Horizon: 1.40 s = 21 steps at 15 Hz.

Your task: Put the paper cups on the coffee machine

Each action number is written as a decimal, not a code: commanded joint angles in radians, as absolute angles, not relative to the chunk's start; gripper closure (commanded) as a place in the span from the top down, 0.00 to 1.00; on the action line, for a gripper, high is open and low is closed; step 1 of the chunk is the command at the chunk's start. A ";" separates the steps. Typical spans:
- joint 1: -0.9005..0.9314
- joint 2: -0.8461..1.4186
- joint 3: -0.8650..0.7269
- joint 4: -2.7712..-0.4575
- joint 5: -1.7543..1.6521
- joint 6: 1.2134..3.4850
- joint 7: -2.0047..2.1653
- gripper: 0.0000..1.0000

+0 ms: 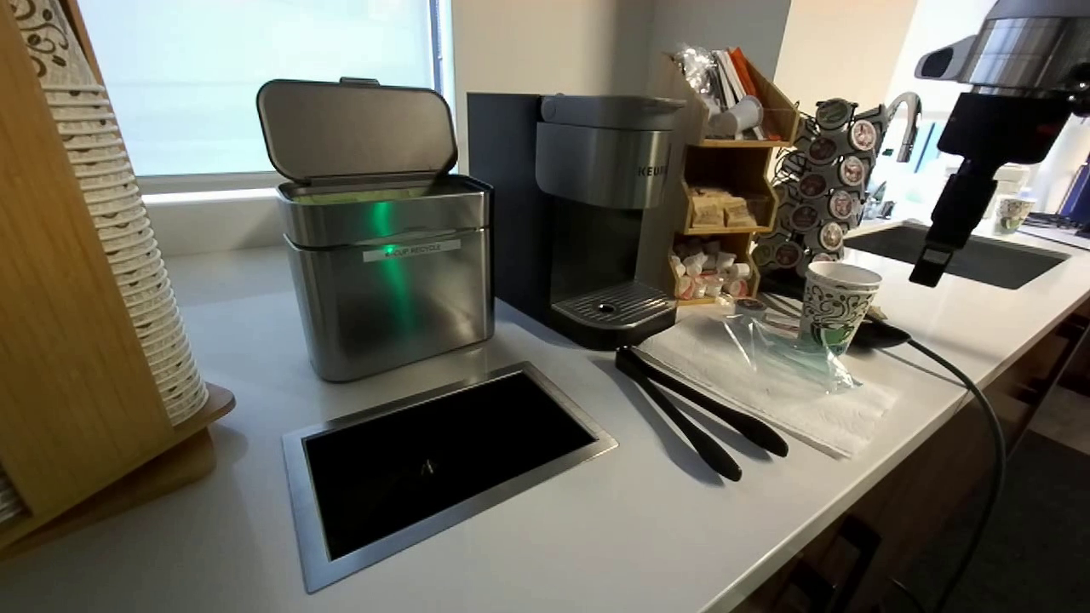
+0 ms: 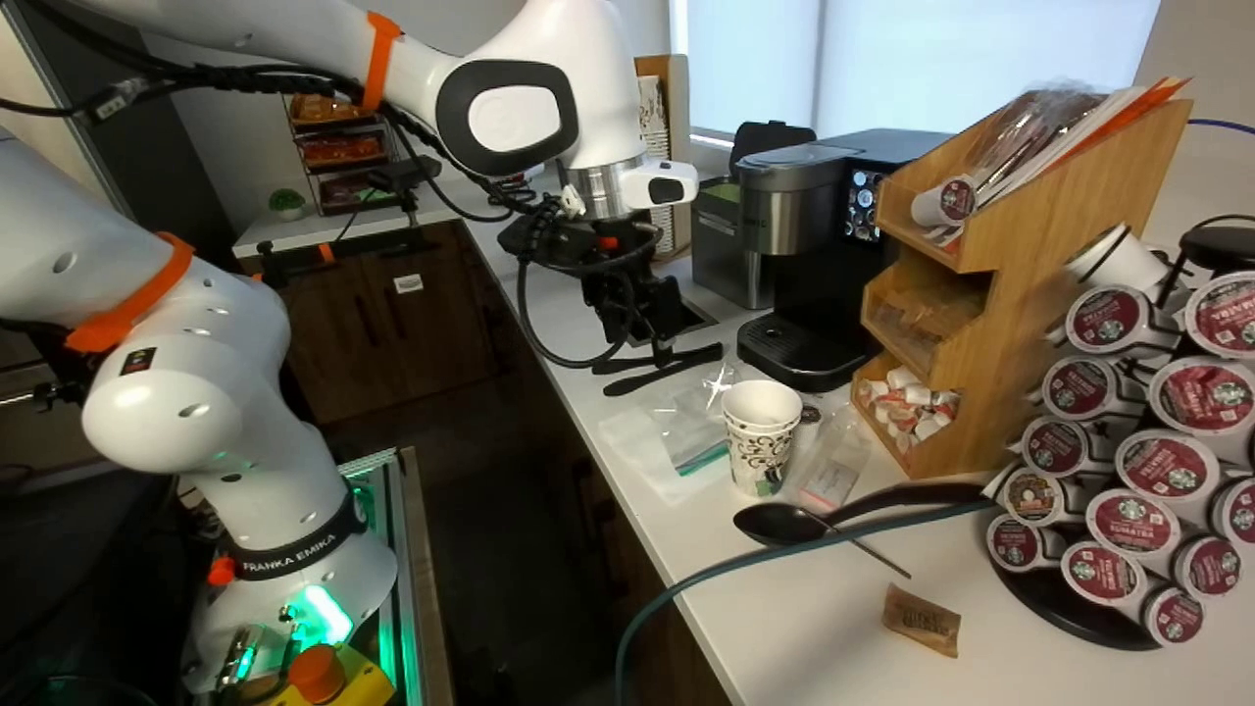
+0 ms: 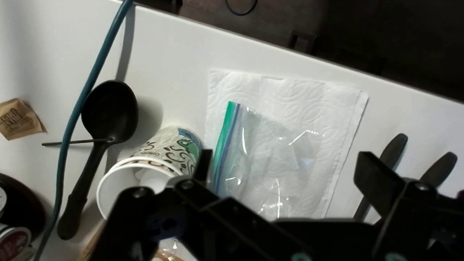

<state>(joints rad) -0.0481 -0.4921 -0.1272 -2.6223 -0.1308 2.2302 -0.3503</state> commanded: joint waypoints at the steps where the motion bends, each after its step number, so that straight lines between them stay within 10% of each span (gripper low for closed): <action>1: -0.066 -0.408 -0.136 -2.591 -0.257 2.280 -0.456 1.00; 21: 0.071 -0.265 -0.348 -2.529 0.327 2.451 -0.974 0.93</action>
